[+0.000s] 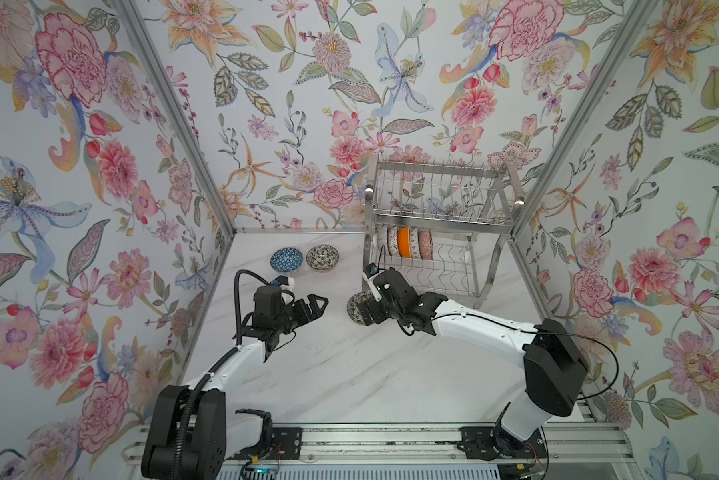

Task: Load the bowls into the dish rack
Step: 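Set the leaf bowl on the table, open the left gripper and withdraw, then close the right gripper on the leaf bowl rim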

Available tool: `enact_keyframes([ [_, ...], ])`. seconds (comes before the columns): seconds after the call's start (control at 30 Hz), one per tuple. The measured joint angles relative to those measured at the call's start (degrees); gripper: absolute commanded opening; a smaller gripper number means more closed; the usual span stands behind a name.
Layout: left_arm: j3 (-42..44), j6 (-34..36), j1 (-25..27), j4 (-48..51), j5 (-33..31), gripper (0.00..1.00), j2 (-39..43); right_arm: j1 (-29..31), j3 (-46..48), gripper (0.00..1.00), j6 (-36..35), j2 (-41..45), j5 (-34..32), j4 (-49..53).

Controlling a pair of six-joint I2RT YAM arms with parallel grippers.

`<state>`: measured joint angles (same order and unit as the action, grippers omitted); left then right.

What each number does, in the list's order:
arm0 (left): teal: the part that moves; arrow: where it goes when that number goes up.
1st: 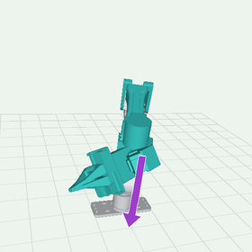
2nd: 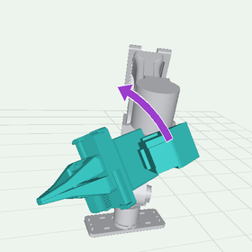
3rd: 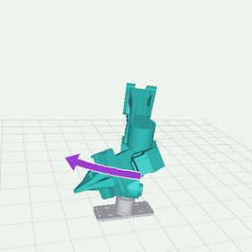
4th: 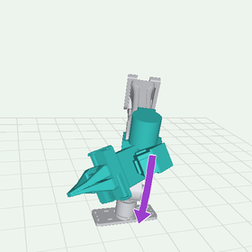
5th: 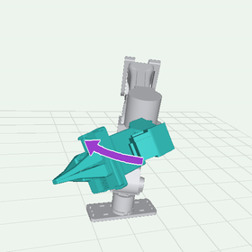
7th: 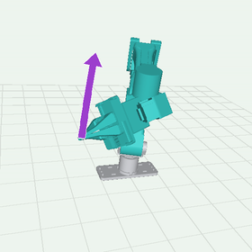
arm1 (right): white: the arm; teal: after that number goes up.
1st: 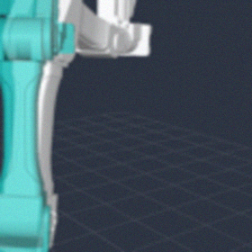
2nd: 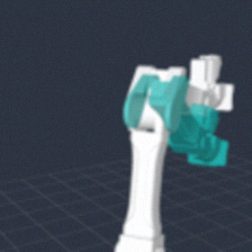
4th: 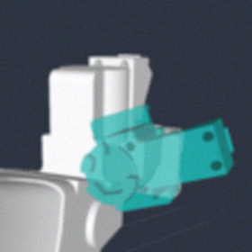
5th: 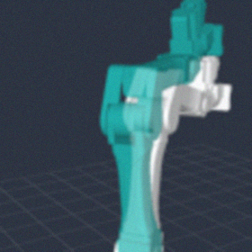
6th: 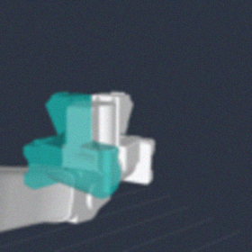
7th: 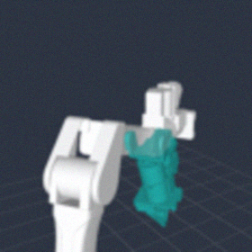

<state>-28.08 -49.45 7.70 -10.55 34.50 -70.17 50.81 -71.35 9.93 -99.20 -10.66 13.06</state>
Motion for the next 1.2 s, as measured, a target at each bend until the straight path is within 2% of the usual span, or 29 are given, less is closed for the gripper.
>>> enact_keyframes([
  [0.17, 5.6, -4.6, -0.4, -6.5, 3.8, 0.99, 1.3, 0.5, -4.0, 0.88, 2.8, -7.1, 2.8, 0.9],
  [0.43, 8.0, -7.0, -1.5, -12.4, 6.3, 0.99, 1.9, 1.6, -10.7, 0.71, 4.4, -13.8, 5.4, 2.2],
  [0.67, 8.6, -7.1, -2.6, -12.7, 7.3, 0.99, 1.9, 1.9, -13.1, 0.56, 5.0, -17.1, 6.1, 3.0],
  [0.83, 8.6, -7.0, -2.7, -12.7, 7.3, 0.99, 1.9, 2.0, -14.3, 0.41, 5.2, -19.5, 6.1, 4.4],
  [0.97, 8.6, -6.8, -2.7, -12.5, 7.3, 0.99, 1.9, 2.1, -14.3, 0.34, 5.2, -20.2, 5.9, 5.6],
  [1.2, 8.6, -6.5, -2.7, -11.9, 7.3, 0.99, 1.9, 3.2, -14.5, 0.10, 4.4, -20.2, 4.8, 6.6],
])
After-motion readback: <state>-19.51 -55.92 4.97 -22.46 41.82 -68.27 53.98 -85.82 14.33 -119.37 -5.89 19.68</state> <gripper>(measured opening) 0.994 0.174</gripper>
